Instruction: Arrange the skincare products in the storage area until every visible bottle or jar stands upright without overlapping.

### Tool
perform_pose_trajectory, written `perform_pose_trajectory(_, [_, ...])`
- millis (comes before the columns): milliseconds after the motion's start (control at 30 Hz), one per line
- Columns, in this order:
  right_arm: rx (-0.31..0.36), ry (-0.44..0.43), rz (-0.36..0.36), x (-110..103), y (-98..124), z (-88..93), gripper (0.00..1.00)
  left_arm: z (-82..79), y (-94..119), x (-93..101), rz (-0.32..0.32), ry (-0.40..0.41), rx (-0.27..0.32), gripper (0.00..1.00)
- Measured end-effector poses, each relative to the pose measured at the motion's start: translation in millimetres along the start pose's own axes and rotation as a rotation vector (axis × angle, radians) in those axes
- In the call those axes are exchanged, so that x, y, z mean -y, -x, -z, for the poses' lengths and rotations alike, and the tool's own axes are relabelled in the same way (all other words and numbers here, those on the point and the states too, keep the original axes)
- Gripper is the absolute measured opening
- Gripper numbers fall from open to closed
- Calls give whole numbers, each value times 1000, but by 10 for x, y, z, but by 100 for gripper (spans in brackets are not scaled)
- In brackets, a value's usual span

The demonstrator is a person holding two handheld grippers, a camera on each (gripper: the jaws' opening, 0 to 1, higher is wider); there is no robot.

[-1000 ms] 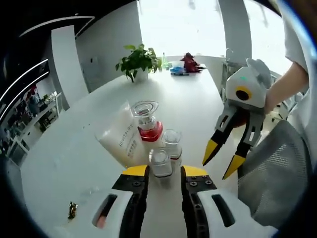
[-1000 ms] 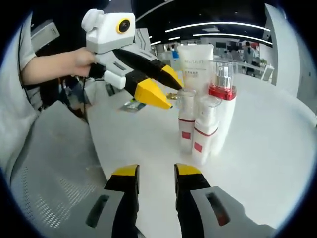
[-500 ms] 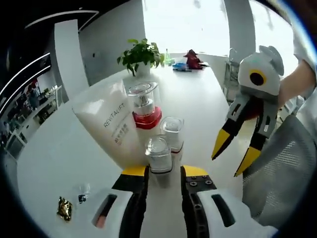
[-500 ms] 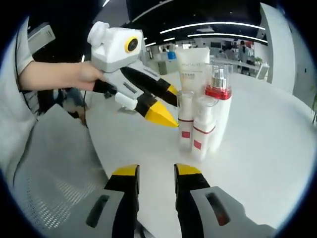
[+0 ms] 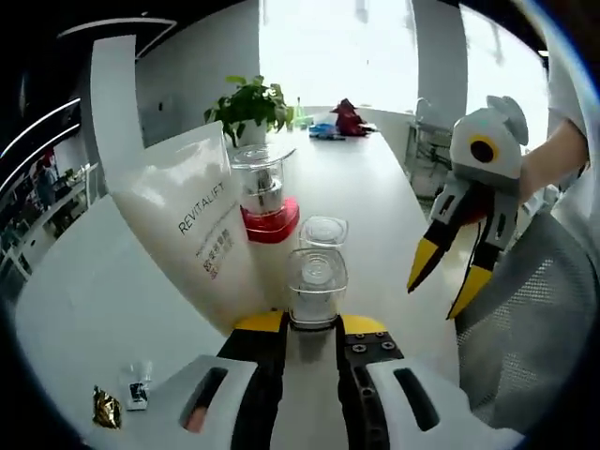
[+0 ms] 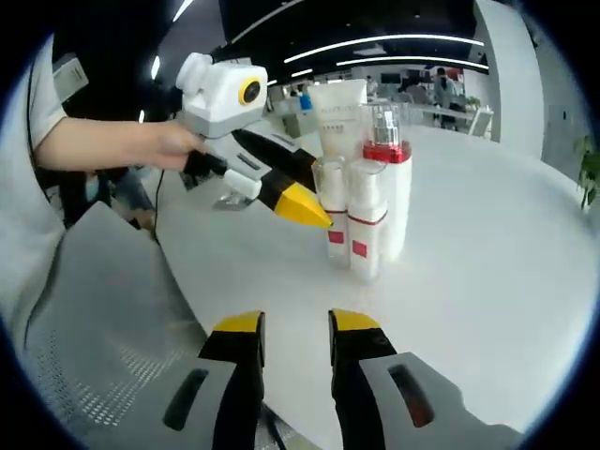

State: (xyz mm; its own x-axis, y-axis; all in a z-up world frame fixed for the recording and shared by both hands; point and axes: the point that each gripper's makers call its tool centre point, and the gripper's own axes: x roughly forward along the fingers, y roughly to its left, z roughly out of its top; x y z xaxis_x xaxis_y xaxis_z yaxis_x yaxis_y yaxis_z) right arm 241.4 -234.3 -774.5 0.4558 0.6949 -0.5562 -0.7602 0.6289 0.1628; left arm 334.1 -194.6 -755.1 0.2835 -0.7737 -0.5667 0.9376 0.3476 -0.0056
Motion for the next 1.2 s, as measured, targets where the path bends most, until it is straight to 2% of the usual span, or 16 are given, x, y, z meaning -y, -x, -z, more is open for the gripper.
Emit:
perform_pose_trajectory(300, [-8,-7,4,-32,-19,14,26,-48,-13,23,88,-15,28,21])
perform_pose_trajectory(567, [-15,-17,10,-34,-25,44,26,-30,-8,25,96,-17,30,24])
perform_pose_trajectory(967, [-8,18,5,-67,-54,-78,27,-53,105,4,44,-15,24,27])
perform_pose_trajectory(1200, [16,18,13,-107,-69,-215,38,-52,327,-46,-48,52,48,36])
